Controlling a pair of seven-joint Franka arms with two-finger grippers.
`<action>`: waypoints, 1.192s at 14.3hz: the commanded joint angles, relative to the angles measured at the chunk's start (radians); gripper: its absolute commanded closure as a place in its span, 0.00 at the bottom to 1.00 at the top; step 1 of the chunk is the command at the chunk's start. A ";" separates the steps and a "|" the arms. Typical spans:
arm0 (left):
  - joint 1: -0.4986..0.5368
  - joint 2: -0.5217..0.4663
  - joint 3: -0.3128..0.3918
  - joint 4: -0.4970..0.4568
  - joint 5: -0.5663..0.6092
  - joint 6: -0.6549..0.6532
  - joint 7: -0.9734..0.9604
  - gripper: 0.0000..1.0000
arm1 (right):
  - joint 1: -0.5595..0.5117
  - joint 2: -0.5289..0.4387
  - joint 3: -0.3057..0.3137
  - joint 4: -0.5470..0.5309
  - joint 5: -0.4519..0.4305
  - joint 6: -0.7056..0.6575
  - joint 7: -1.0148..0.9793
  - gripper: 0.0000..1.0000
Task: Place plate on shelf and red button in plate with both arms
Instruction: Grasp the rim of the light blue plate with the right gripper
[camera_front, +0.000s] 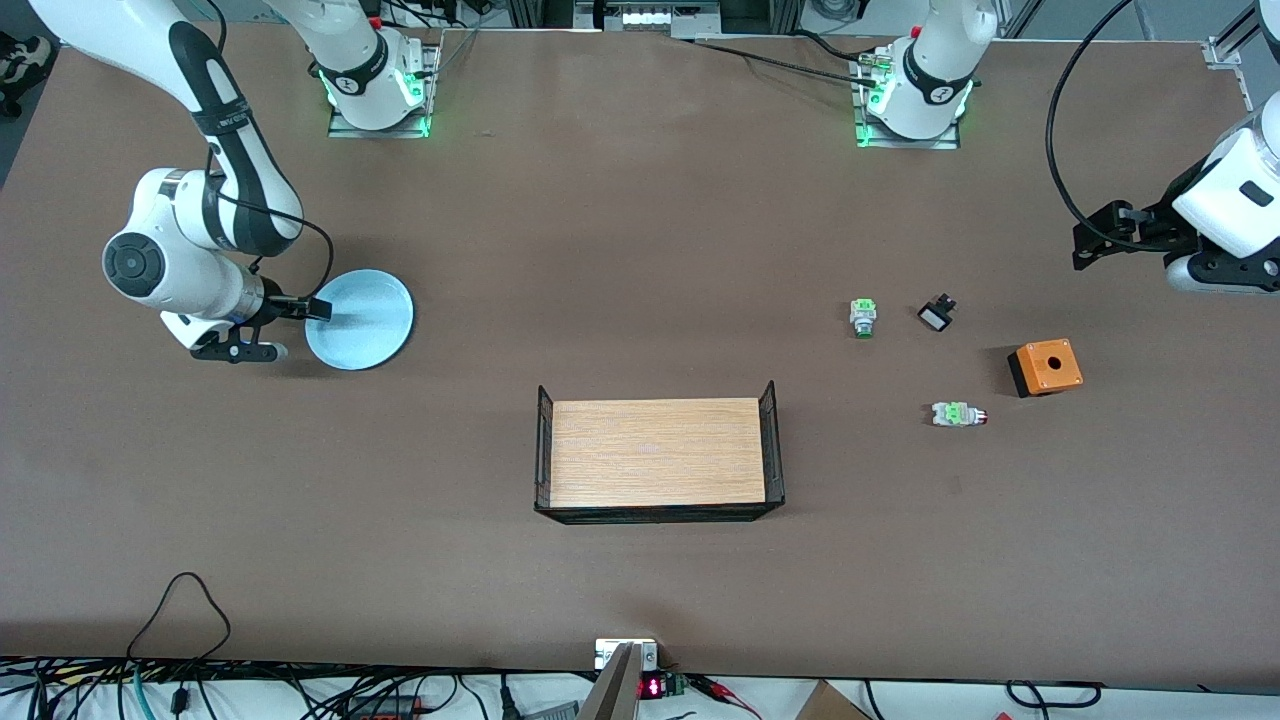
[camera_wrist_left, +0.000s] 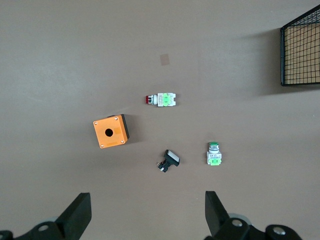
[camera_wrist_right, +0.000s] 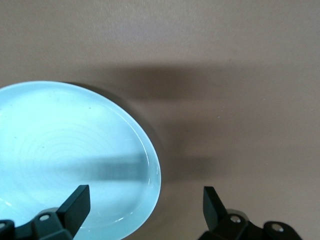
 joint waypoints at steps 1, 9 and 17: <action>0.000 0.005 -0.005 0.025 0.010 -0.024 -0.002 0.00 | -0.008 0.005 0.008 -0.051 0.019 0.064 -0.023 0.00; -0.001 0.003 -0.007 0.028 0.010 -0.025 -0.004 0.00 | -0.013 0.041 0.008 -0.050 0.020 0.081 -0.043 0.35; -0.004 0.003 -0.008 0.031 0.010 -0.040 -0.007 0.00 | -0.011 0.052 0.009 -0.040 0.019 0.073 -0.056 1.00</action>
